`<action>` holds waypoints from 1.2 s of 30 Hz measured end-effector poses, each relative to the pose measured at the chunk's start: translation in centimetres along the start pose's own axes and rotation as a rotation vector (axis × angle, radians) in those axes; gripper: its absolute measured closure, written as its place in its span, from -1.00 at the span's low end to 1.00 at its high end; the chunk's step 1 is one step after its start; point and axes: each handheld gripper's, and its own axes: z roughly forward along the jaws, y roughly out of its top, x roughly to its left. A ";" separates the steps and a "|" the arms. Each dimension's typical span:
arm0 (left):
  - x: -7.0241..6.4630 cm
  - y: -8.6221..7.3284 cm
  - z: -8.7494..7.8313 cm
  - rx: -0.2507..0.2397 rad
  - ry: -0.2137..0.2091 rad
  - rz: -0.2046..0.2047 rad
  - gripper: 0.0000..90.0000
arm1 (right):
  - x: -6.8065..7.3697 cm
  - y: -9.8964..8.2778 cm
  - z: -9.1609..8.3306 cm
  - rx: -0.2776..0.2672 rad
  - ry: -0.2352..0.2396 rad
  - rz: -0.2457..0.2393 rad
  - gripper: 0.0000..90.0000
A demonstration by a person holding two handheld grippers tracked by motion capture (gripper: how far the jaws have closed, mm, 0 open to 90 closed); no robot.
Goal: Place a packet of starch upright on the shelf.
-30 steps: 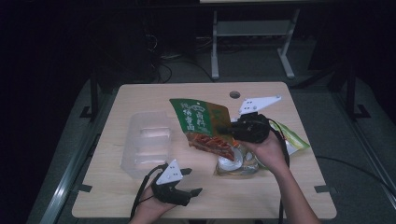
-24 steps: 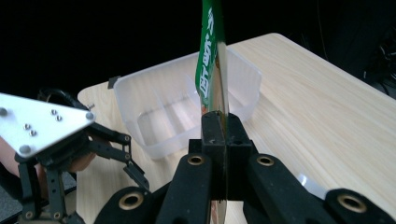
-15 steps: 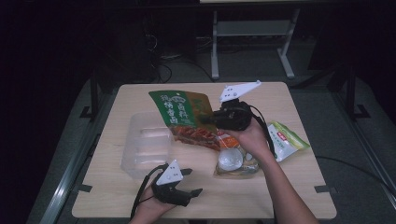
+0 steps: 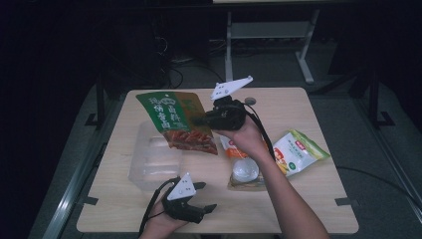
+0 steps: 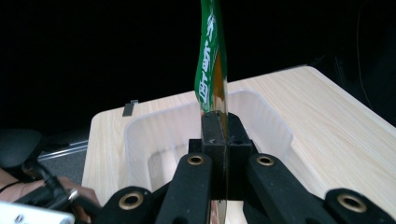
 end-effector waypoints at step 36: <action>0.5 -0.8 -0.3 0.016 0.005 0.032 -0.43 | -4.6 3.1 11.0 -0.039 0.005 0.049 1.00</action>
